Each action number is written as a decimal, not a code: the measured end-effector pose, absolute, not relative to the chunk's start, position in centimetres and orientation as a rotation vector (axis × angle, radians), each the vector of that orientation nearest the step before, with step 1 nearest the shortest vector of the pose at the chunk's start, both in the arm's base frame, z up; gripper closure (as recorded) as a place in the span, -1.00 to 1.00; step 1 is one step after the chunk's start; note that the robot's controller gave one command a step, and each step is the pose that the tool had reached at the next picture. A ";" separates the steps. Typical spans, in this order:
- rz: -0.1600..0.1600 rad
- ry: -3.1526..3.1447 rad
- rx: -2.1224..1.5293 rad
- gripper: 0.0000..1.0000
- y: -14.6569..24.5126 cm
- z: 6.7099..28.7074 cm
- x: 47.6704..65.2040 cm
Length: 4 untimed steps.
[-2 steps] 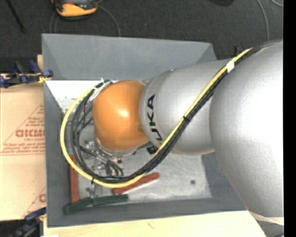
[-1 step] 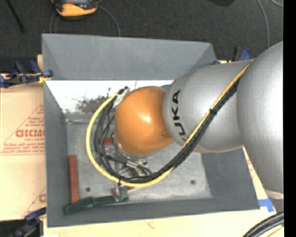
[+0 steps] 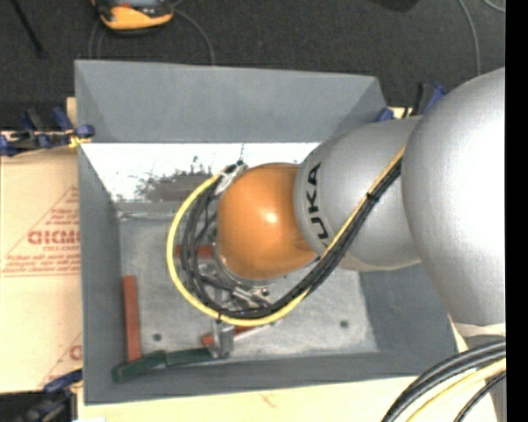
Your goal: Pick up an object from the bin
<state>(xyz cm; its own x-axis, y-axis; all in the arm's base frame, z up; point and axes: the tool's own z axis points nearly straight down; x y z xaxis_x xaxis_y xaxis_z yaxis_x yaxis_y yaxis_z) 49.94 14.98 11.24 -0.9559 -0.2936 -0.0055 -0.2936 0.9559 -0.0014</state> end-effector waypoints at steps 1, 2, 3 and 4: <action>0.001 3.137 -0.190 1.00 18.5 7.3 48.5; 0.003 3.133 -0.183 -1.00 18.4 7.1 48.6; 0.003 3.132 -0.182 -1.00 18.4 7.1 48.6; 0.002 2.906 -1.180 1.00 20.2 7.1 48.7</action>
Offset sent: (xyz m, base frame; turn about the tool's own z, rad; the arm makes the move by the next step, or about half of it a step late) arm 0.0000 0.0000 0.0000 0.0000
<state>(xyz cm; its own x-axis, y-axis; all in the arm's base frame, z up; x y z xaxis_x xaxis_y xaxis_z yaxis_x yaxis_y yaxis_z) 48.71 20.18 7.07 -0.7170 -0.6970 -0.0048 -0.6970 0.7170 -0.0009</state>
